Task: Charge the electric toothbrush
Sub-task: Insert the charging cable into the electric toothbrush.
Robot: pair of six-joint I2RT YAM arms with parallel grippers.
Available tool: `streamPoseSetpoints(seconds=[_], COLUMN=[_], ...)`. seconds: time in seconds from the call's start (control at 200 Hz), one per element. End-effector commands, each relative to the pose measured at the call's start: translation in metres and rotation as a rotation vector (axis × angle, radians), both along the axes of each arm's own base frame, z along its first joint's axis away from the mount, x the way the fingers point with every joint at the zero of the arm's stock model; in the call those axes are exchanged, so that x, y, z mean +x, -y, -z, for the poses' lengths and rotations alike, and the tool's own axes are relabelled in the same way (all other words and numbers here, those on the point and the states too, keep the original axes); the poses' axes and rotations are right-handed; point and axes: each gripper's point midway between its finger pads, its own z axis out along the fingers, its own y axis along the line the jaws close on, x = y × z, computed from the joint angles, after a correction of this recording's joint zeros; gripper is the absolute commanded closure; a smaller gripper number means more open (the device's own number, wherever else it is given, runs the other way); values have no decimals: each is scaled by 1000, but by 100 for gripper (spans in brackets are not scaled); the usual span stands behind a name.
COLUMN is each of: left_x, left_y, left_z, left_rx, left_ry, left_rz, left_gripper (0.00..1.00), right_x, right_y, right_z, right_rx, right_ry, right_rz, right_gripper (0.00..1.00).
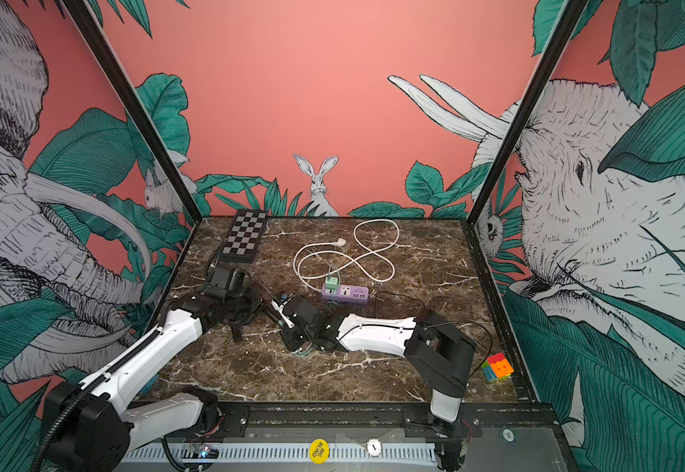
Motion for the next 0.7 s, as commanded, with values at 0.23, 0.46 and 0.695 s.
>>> streamPoseSetpoints(seconds=[0.23,0.46,0.695], left_x=[-24,-15,7], left_y=[8,-9,-36], left_z=[-6,1,0], left_rx=[-63,2,135], left_ry=[-80,-96,-85], left_rz=[49,22,-1], left_gripper=[100,100,100], right_x=[6,-8,-6], right_y=[-10,1,39], right_z=[-55,-59,-80], right_rx=[194,189,132], right_ry=[101,102,199], right_rz=[-8,-28,24], right_gripper=[77,55,33])
